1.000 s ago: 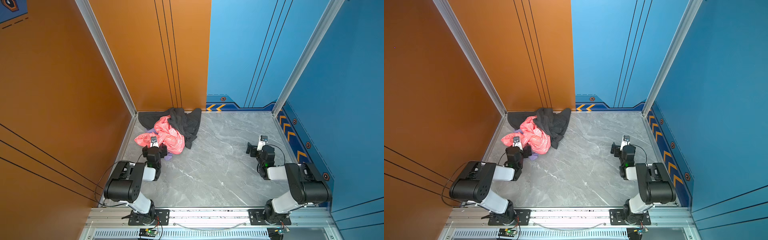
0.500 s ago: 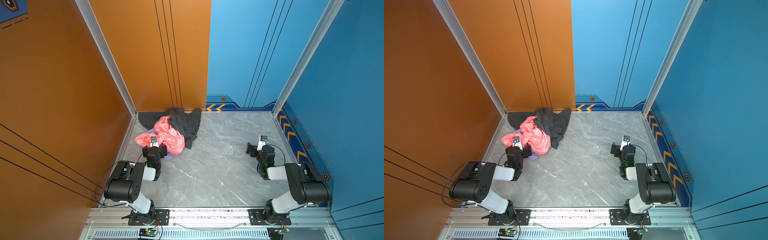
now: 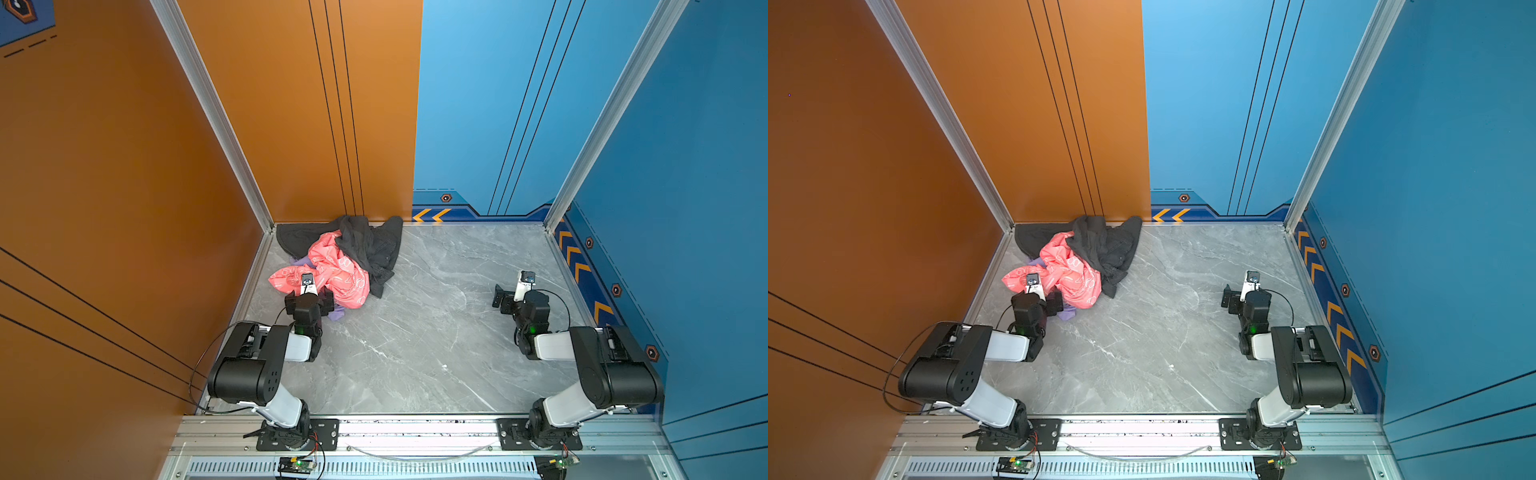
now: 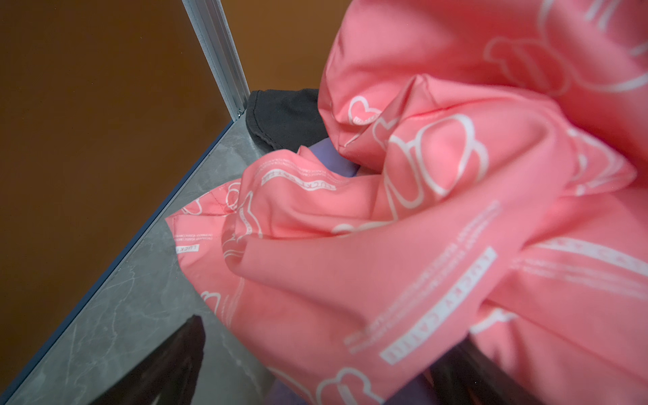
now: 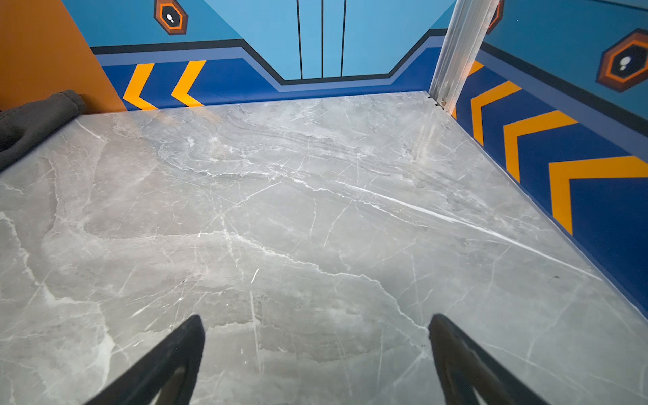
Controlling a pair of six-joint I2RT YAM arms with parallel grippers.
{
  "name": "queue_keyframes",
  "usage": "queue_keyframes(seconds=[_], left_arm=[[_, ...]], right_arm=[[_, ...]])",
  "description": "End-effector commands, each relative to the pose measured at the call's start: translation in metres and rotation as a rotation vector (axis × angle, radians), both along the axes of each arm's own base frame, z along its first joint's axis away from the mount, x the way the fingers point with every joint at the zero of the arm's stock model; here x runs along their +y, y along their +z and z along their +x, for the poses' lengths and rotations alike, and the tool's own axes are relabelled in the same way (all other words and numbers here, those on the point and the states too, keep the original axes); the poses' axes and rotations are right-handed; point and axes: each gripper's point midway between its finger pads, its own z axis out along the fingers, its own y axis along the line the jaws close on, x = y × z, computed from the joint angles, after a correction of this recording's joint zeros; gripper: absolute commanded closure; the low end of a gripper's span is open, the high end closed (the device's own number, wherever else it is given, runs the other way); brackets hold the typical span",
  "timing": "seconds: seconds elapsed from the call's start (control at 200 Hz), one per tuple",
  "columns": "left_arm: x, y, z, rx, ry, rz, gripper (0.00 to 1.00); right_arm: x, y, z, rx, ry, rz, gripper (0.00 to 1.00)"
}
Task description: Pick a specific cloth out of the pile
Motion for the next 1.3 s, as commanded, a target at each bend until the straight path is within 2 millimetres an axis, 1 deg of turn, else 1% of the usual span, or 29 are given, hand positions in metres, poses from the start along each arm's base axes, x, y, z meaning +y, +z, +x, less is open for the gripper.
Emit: queue_keyframes(seconds=[0.0,0.195,0.245,0.355,0.53,0.651,0.696,0.711,0.726,0.731,0.746,0.831,0.936,0.956,1.081,1.171,1.296], left_arm=[[0.000,0.008,0.004,-0.025,0.000,-0.020,0.02],[0.001,0.007,0.003,-0.025,0.001,-0.022,0.02],[0.003,0.010,0.002,-0.032,0.012,-0.018,0.02],[-0.002,0.026,-0.005,-0.066,0.013,0.013,0.02],[-0.016,0.065,-0.025,-0.119,0.034,0.102,0.02],[-0.026,0.081,-0.041,-0.078,0.036,0.028,0.02],[-0.025,0.083,-0.048,-0.038,0.051,-0.021,0.02],[-0.024,0.089,-0.048,-0.049,0.060,-0.045,0.02],[-0.024,0.087,-0.052,-0.023,0.069,-0.059,0.02],[-0.024,0.090,-0.051,-0.035,0.072,-0.071,0.02],[-0.023,0.091,-0.054,-0.023,0.081,-0.089,0.02],[-0.020,0.093,-0.066,0.043,0.111,-0.183,0.02],[-0.018,0.088,-0.080,0.116,0.123,-0.273,0.02],[-0.017,0.081,-0.085,0.152,0.126,-0.288,0.02],[-0.013,0.067,-0.097,0.205,0.143,-0.433,0.00],[-0.010,0.055,-0.103,0.225,0.174,-0.543,0.04],[-0.011,0.041,-0.104,0.245,0.208,-0.678,0.08]], right_arm=[[0.000,0.005,0.004,-0.006,0.002,0.004,0.00],[0.000,0.005,0.004,-0.009,0.001,0.004,0.00],[0.000,0.005,0.004,-0.008,0.001,0.004,0.00],[0.000,0.006,0.004,-0.009,0.002,0.005,0.00],[0.000,0.005,0.004,-0.007,0.002,0.005,0.00],[0.000,0.005,0.004,-0.008,0.001,0.005,0.00],[0.000,0.005,0.004,-0.009,0.002,0.004,0.00],[0.000,0.005,0.004,-0.008,0.003,0.004,0.00],[-0.001,0.006,0.004,-0.009,0.001,0.004,0.00],[-0.001,0.005,0.004,-0.008,0.001,0.004,0.00],[0.000,0.005,0.004,-0.009,0.001,0.004,0.00],[0.000,0.005,0.004,-0.007,0.001,0.005,0.00],[-0.001,0.005,0.004,-0.008,0.001,0.005,0.00],[-0.001,0.005,0.004,-0.007,0.002,0.006,0.00],[-0.001,0.005,0.004,-0.009,0.000,0.005,0.00],[-0.001,0.005,0.004,-0.009,0.001,0.005,0.00],[-0.001,0.005,0.004,-0.009,0.000,0.005,0.00]])
